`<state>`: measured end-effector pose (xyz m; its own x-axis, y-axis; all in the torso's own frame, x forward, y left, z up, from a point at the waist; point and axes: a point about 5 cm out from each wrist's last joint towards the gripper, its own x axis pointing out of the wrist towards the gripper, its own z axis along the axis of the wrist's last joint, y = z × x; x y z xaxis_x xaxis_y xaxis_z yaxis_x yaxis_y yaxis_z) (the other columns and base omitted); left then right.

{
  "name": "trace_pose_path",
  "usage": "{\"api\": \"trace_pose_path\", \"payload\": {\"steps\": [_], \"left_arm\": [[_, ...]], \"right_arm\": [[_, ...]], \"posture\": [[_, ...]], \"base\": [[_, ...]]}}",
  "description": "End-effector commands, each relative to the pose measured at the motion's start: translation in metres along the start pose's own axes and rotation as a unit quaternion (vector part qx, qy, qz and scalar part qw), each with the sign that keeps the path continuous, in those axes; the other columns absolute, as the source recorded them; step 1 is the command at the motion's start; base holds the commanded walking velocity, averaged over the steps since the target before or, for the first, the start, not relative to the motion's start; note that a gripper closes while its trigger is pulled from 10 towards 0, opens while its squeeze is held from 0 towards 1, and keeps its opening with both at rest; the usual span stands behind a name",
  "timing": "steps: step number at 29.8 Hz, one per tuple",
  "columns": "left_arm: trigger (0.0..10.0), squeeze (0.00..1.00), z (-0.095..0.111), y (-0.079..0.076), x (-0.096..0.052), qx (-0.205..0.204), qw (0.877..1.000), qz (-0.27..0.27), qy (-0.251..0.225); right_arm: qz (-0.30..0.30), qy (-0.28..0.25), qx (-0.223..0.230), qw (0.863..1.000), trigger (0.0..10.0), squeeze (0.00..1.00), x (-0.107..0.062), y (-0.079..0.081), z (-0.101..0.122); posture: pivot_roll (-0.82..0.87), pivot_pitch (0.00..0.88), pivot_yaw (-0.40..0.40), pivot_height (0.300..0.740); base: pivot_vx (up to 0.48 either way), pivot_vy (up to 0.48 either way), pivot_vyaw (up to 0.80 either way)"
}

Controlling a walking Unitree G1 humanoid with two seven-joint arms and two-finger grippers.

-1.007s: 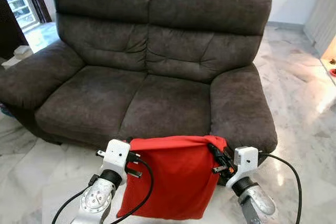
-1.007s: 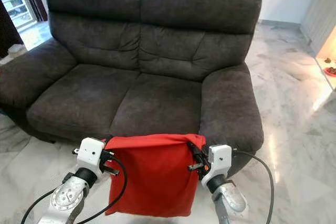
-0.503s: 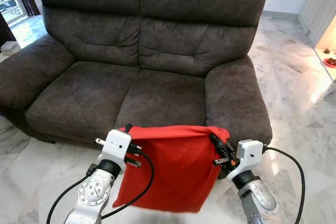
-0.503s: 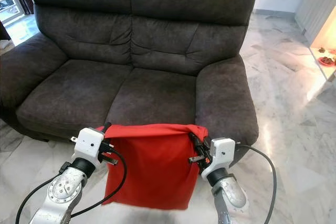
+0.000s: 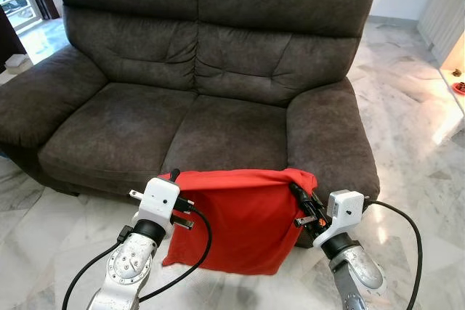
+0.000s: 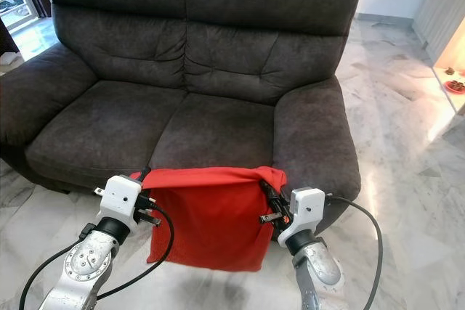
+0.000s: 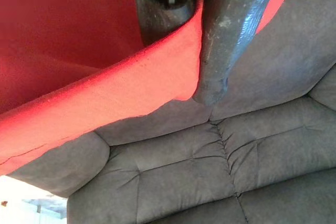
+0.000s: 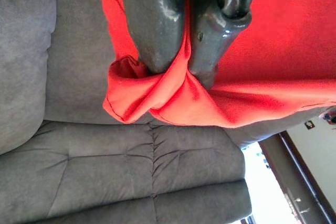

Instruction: Move the pillow to the sofa from floor

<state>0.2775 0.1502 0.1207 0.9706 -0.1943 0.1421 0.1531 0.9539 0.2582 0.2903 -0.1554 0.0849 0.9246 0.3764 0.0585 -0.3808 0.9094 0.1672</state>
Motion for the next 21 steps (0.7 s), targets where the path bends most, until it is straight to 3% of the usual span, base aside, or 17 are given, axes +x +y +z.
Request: {"api": "trace_pose_path", "payload": {"steps": [1,15,21], "left_arm": [[10.0,0.0,0.0141,0.0203,-0.001,0.016,0.998,0.048,-0.034],[10.0,0.0,0.015,0.0213,0.0016,0.014,0.998,0.049,-0.037],[10.0,0.0,0.0164,0.0195,0.0033,0.012,0.998,0.047,-0.04]], "right_arm": [[-0.021,-0.02,-0.011,1.0,10.0,0.0,-0.0041,-0.0078,0.0101],[0.001,-0.017,-0.02,1.0,10.0,0.0,-0.0024,-0.0023,0.0104],[-0.005,-0.014,-0.004,1.0,10.0,0.0,-0.0038,-0.0026,0.0068]], "posture": [[0.01,0.087,0.008,0.74],[0.01,0.071,0.013,0.74],[0.01,0.065,0.016,0.74]], "base": [[0.0,0.0,0.0],[0.355,0.0,0.0],[0.411,0.0,0.37]]}}
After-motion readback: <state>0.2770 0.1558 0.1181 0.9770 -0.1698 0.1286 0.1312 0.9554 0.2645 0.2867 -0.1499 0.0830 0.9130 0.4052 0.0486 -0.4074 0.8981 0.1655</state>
